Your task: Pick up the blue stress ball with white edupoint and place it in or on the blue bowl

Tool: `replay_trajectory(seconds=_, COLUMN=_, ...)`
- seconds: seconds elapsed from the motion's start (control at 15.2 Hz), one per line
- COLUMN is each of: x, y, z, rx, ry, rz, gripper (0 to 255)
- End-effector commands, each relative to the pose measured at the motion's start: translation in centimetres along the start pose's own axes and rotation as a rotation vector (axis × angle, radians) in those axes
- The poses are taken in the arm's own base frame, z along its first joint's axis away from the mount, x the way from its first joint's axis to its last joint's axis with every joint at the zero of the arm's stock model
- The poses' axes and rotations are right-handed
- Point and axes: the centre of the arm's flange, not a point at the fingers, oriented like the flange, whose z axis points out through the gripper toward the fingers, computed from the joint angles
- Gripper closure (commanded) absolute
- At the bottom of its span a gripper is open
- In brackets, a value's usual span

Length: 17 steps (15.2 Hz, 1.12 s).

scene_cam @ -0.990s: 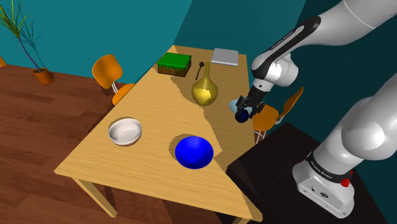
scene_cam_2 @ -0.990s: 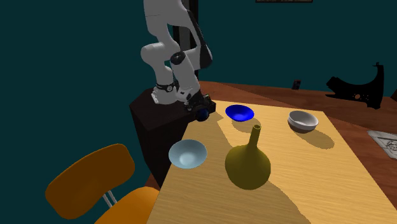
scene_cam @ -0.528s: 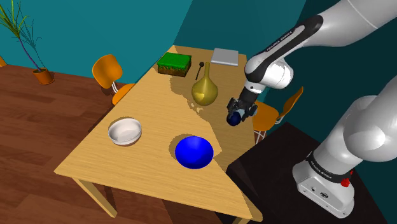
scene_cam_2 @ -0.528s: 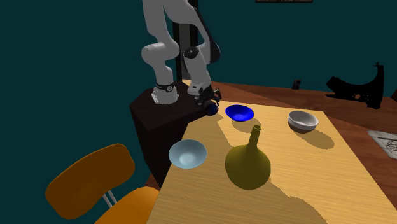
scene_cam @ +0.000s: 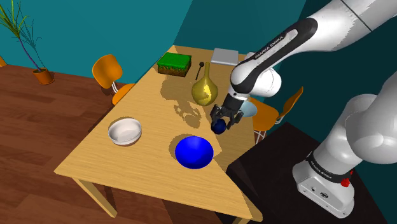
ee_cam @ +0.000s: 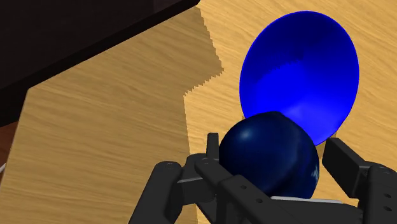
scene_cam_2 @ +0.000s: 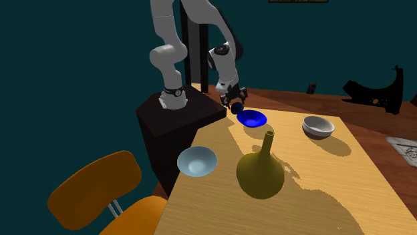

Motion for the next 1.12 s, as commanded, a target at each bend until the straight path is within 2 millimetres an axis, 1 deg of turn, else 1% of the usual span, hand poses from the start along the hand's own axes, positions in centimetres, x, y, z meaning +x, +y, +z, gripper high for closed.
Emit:
replay_trajectory(seconds=0.0, x=-0.9, y=-2.4, z=0.9, rx=0.001, ry=0.0, rz=0.001, gripper=255)
replay_trajectory(seconds=0.53, x=-5.1, y=-11.5, z=4.2, rx=0.001, ry=0.0, rz=0.001, gripper=255)
replay_trajectory(seconds=1.06, x=-4.5, y=-10.1, z=8.2, rx=0.001, ry=0.0, rz=0.001, gripper=255)
